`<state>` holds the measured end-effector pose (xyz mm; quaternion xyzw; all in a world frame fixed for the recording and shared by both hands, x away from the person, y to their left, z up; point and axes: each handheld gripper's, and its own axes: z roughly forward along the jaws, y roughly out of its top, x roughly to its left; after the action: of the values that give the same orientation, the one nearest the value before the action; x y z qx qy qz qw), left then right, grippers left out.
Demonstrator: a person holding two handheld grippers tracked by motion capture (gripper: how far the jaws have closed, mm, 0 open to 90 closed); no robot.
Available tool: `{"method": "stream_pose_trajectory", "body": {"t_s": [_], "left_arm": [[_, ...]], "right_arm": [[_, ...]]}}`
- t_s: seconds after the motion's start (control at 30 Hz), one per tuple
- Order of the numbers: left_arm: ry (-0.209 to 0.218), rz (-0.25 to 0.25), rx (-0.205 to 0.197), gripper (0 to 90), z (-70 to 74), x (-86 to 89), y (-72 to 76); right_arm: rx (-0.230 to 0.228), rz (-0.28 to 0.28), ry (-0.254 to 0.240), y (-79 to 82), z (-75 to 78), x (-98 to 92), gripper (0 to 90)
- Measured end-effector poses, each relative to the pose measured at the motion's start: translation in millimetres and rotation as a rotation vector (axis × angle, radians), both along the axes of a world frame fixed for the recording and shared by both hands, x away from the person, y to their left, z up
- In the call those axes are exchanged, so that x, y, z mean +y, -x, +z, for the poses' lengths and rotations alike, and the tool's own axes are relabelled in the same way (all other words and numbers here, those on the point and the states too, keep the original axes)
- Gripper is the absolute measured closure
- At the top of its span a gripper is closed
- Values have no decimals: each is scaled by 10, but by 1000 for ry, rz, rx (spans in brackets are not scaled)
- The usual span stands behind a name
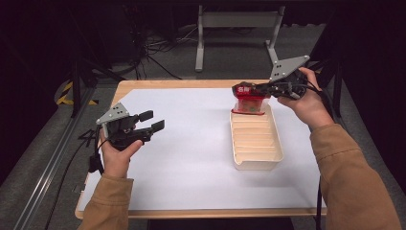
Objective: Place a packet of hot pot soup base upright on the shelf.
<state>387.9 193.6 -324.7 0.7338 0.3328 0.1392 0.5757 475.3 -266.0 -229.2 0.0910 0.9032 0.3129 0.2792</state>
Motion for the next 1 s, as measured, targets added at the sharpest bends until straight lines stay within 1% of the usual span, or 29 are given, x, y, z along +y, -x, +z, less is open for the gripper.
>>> {"method": "stream_pose_trajectory", "body": {"t_s": [0.17, 0.2, 0.23, 0.27, 0.33, 0.43, 0.53, 0.63, 0.67, 0.8, 0.93, 1.0], "left_arm": [[4, 3, 1, 389, -2, 18, 0], [2, 3, 2, 388, -4, 19, -1], [-1, 3, -2, 388, -7, 18, -2], [-4, 2, 3, 388, -11, 19, 1], [-3, 5, 3, 388, -19, 34, 1], [2, 8, 5, 388, -22, 49, 12], [3, 11, 7, 387, -28, 49, 13], [-5, 10, 8, 387, -33, 45, 11], [-5, 11, 15, 387, -36, 42, 16], [-9, 11, 13, 386, -45, 51, 14], [-7, 18, 17, 386, -52, 62, 29], [-12, 18, 13, 385, -55, 75, 33]], "right_arm": [[7, 5, 6, -20, -49, -26, 897], [9, 4, 9, -35, -89, -33, 897], [9, 4, 9, -35, -89, -33, 897], [12, 4, 11, -41, -104, -33, 897], [22, 8, 21, -69, -164, -35, 897], [27, 11, 17, -84, -198, -37, 897], [33, 17, 28, -111, -246, -38, 897], [32, 20, 31, -119, -263, -35, 897], [30, 20, 34, -123, -270, -34, 897], [28, 17, 44, -132, -300, -34, 896], [35, 12, 42, -141, -325, -42, 896], [38, 14, 41, -152, -344, -43, 896]]}}
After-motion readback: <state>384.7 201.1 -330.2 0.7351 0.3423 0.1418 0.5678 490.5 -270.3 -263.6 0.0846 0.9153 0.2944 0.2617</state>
